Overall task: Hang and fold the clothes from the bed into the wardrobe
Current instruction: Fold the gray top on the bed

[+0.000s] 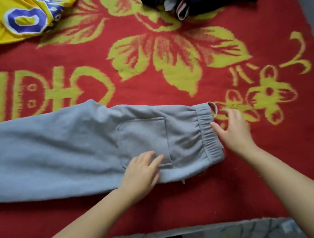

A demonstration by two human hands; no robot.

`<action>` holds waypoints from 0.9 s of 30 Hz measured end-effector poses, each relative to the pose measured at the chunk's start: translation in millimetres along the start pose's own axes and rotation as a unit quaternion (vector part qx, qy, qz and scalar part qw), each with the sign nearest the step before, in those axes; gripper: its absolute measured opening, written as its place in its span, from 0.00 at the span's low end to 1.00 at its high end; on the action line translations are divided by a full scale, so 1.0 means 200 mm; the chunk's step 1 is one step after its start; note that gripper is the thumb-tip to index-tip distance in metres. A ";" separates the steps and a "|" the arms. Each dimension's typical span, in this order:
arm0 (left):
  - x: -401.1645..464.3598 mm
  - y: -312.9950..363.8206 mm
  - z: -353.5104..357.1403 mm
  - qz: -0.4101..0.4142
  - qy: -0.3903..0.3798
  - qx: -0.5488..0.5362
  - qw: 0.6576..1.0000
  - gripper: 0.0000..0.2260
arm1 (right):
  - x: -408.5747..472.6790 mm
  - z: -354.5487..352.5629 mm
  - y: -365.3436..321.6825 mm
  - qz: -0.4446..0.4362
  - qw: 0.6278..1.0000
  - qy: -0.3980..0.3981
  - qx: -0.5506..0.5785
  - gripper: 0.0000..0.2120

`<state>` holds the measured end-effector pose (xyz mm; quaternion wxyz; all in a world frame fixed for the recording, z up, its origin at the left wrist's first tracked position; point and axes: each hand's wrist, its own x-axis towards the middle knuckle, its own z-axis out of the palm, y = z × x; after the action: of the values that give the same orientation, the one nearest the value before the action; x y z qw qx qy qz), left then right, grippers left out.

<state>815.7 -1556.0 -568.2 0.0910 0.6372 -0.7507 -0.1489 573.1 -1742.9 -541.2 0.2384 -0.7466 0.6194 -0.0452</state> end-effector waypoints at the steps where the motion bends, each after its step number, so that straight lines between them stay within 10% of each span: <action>1: 0.03 0.01 0.00 -0.016 0.027 0.024 0.999 0.20 | 0.03 0.02 -0.01 0.086 0.994 -0.032 0.067 0.31; 6: 0.20 0.05 0.04 -0.210 -0.168 -0.021 0.963 0.30 | 0.08 0.11 -0.09 0.218 0.895 -0.215 0.325 0.15; 9: 0.20 0.01 0.08 -0.207 -0.170 -0.029 0.963 0.30 | 0.14 0.07 -0.01 0.167 0.929 -0.133 0.303 0.03; 15: -0.01 -0.12 0.14 -0.251 -0.231 -0.020 0.940 0.31 | 0.09 0.14 0.21 0.197 0.954 -0.110 0.196 0.14; 20: -0.03 -0.13 0.06 -0.294 -0.174 -0.226 0.912 0.26 | 0.10 -0.06 -0.02 0.109 0.962 -0.136 0.209 0.11; 22: 0.00 -0.12 -0.06 -0.351 -0.113 -0.409 0.835 0.22 | 0.06 -0.18 -0.28 0.062 0.946 -0.152 0.278 0.08; 27: -0.11 -0.28 -0.42 -0.334 -0.024 -0.813 0.477 0.28 | -0.14 -0.02 -1.14 -0.038 0.897 -0.229 0.376 0.09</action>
<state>898.2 -1550.9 -507.6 0.4933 0.4769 -0.0261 -0.7270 771.9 -1691.4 -436.6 0.6348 -0.6138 0.4560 -0.1111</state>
